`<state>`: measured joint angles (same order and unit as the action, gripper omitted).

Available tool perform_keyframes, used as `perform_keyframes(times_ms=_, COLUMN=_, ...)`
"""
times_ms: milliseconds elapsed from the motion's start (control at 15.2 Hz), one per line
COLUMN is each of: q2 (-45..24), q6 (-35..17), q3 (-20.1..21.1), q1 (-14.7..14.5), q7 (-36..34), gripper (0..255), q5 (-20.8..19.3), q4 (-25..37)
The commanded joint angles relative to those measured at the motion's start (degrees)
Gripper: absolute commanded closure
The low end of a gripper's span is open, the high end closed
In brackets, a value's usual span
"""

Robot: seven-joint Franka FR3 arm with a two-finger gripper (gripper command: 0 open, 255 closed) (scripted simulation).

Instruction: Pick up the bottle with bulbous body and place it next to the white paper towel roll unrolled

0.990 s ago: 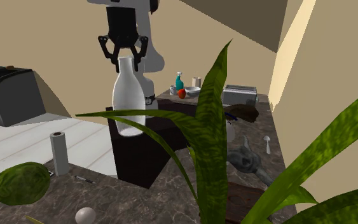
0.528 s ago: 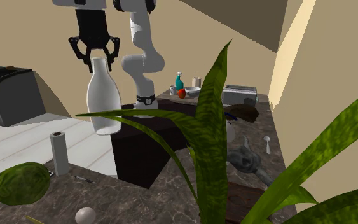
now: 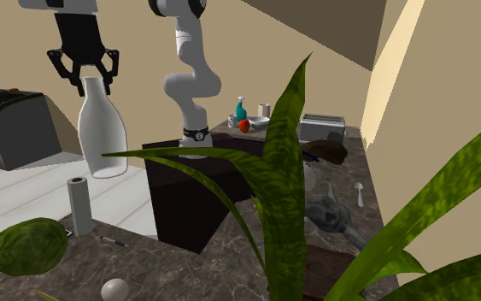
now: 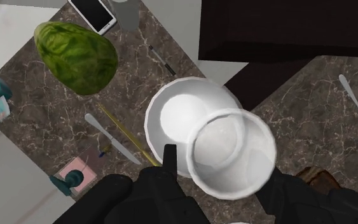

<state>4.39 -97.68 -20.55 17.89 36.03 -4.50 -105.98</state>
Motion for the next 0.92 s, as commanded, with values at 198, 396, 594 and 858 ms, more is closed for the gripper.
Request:
perform_keyframes(times_ms=198, q2=-2.1, q6=0.1, q3=-3.9, q1=3.3, q7=7.5, gripper=255, q5=0.1, q4=2.6)
perform_keyframes(times_ms=396, q2=-4.1, q6=0.2, q3=-6.2, q1=5.4, q7=12.0, gripper=255, q5=0.7, q4=4.8)
perform_keyframes(times_ms=594, q2=-7.2, q6=0.4, q3=-8.7, q1=8.0, q7=17.2, gripper=255, q5=1.8, q4=8.0)
perform_keyframes(times_ms=858, q2=-7.1, q6=-2.7, q3=-8.6, q1=8.0, q7=17.0, gripper=255, q5=1.8, q4=4.9)
